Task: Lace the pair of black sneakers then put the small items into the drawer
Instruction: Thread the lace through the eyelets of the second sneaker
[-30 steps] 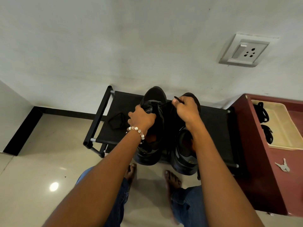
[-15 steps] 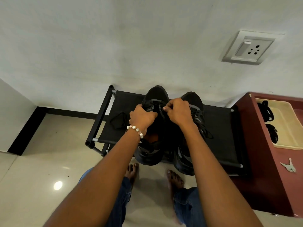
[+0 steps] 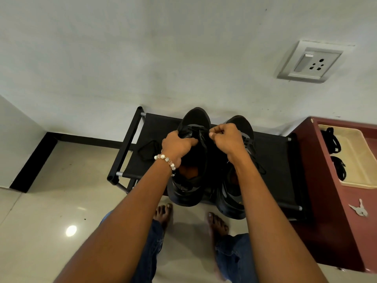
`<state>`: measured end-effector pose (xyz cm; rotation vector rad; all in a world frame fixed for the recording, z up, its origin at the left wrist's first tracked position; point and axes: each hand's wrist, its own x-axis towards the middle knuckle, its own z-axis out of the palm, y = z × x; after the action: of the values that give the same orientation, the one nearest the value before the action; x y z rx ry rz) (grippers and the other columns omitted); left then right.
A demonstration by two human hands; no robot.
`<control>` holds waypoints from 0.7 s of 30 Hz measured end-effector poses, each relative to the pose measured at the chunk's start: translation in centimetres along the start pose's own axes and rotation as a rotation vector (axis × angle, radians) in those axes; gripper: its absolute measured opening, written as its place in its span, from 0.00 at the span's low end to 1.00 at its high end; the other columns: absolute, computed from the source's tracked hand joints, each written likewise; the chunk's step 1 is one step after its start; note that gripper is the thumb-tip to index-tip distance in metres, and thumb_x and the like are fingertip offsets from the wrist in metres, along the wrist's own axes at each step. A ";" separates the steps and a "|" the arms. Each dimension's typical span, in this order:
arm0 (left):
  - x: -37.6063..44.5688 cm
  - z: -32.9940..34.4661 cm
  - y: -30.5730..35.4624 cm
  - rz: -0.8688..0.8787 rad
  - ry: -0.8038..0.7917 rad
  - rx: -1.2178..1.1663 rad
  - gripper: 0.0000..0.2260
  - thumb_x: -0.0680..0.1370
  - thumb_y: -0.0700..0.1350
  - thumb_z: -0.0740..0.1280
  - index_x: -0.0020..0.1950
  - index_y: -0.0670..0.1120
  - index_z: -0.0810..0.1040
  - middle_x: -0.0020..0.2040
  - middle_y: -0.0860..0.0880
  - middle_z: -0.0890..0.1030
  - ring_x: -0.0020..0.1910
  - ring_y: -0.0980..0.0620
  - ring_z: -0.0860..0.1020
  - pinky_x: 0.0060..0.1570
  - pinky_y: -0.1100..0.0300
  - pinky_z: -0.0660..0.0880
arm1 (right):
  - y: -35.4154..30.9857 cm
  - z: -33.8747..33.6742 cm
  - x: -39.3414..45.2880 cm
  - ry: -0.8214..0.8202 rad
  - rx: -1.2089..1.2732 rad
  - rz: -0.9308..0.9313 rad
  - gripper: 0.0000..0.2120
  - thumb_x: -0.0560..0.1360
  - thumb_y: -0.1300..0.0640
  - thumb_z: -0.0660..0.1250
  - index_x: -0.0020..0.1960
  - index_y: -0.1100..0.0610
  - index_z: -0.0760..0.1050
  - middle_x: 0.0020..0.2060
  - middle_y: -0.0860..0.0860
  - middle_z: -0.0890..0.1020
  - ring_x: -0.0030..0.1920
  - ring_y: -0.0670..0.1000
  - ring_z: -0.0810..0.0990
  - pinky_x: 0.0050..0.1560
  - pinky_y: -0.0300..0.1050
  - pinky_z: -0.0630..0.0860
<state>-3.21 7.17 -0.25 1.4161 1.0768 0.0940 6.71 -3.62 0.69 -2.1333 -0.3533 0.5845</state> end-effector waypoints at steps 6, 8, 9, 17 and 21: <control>0.1 -1.9 0.8 -0.004 -0.131 -0.035 0.19 0.69 0.43 0.78 0.57 0.43 0.78 0.50 0.43 0.83 0.48 0.47 0.82 0.53 0.51 0.80 | -1.0 -2.4 0.6 0.103 -0.114 -0.064 0.24 0.76 0.68 0.56 0.71 0.61 0.65 0.59 0.56 0.75 0.64 0.58 0.72 0.64 0.54 0.72; 0.3 -2.2 0.8 0.017 -0.124 0.036 0.34 0.63 0.46 0.81 0.66 0.42 0.74 0.57 0.43 0.81 0.54 0.46 0.80 0.58 0.50 0.78 | -1.3 -3.1 0.7 0.070 0.043 -0.068 0.23 0.78 0.70 0.53 0.72 0.62 0.64 0.55 0.56 0.79 0.57 0.54 0.78 0.55 0.48 0.78; 0.2 -2.3 0.9 0.025 -0.121 0.066 0.40 0.60 0.48 0.82 0.69 0.43 0.72 0.59 0.44 0.80 0.56 0.45 0.79 0.59 0.49 0.77 | -1.6 -3.2 0.6 0.027 0.172 -0.068 0.21 0.79 0.71 0.52 0.71 0.62 0.63 0.53 0.57 0.80 0.52 0.53 0.81 0.47 0.43 0.79; -0.2 -3.0 1.3 0.115 -0.148 0.216 0.33 0.63 0.46 0.81 0.65 0.42 0.76 0.58 0.45 0.78 0.53 0.50 0.78 0.58 0.56 0.75 | -2.3 -1.6 -0.3 0.057 0.235 -0.075 0.13 0.81 0.51 0.62 0.50 0.61 0.77 0.34 0.53 0.84 0.26 0.46 0.75 0.31 0.41 0.71; -0.3 -2.6 1.1 0.171 -0.149 0.332 0.31 0.65 0.47 0.80 0.65 0.43 0.76 0.58 0.49 0.77 0.57 0.52 0.76 0.57 0.58 0.73 | -2.9 -0.4 -0.1 -0.165 0.253 -0.013 0.14 0.84 0.53 0.56 0.60 0.61 0.73 0.41 0.52 0.82 0.35 0.45 0.72 0.35 0.39 0.68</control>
<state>-4.47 9.13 1.36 1.7839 0.8734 -0.0697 6.75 -2.24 3.32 -1.8449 -0.3638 0.7585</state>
